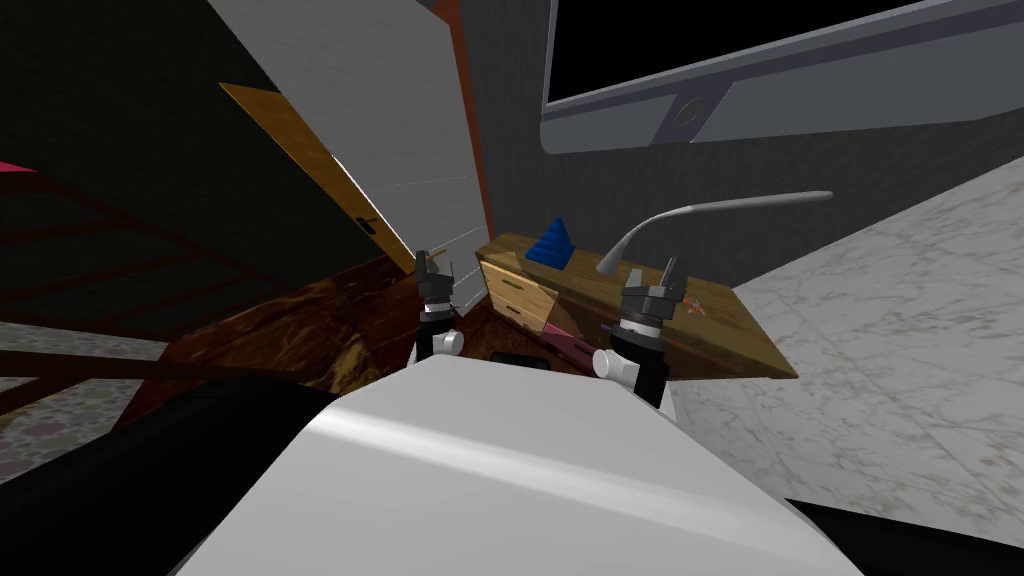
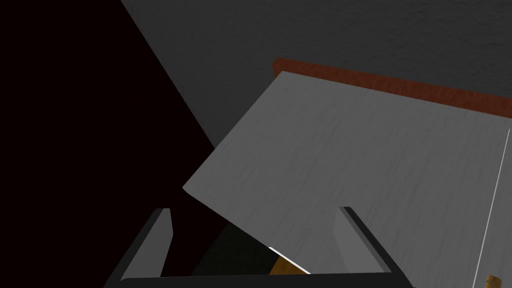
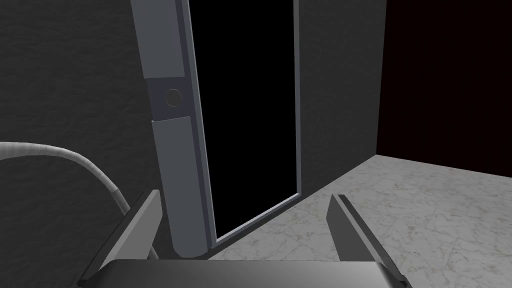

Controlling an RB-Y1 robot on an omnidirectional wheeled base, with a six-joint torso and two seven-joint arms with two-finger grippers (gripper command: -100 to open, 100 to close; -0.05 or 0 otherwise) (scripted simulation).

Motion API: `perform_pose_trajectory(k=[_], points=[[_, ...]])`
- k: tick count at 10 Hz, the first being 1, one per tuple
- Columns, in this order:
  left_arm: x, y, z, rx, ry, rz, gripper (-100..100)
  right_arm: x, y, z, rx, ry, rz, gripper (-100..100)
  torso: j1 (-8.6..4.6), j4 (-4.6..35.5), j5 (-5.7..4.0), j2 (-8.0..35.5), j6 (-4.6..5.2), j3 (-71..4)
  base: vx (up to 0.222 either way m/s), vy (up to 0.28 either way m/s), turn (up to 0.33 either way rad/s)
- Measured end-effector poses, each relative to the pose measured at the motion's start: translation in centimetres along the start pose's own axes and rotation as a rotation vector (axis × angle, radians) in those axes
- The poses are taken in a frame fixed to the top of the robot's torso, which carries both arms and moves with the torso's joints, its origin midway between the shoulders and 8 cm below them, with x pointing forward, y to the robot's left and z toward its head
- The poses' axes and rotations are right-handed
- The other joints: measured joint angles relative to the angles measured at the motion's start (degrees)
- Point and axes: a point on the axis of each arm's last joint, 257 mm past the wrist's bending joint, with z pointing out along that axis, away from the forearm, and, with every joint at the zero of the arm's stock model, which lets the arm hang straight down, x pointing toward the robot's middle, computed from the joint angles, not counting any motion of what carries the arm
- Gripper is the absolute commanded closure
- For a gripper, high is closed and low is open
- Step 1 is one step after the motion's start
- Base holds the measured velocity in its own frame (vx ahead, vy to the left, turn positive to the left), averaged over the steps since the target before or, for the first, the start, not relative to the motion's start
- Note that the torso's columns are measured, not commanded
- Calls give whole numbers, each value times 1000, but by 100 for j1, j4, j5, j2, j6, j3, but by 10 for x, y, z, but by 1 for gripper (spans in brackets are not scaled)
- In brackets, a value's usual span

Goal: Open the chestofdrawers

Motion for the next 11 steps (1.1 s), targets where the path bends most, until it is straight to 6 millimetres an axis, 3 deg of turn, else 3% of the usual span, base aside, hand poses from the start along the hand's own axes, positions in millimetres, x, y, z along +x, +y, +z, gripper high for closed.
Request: perform_pose_trajectory(k=[2,9,10,11], points=[[0,0,0,0,0,0,0,0,0,0,0,0,0,0,0,600,0,597,0,-1200,0,0,0],[0,0,0,0,0,0,0,0,0,0,0,0,0,0,0,3537,0,3539,0,-7073,0,0,0],[0,0,0,0,0,0,0,0,0,0,0,0,0,-100,0,3960,0,3962,0,-7919,12,16,-8],[0,0,0,0,0,0,0,4,-3,0,5,20,-15,-100,4,4149,1,4153,0,-8315,17,36,-13]])
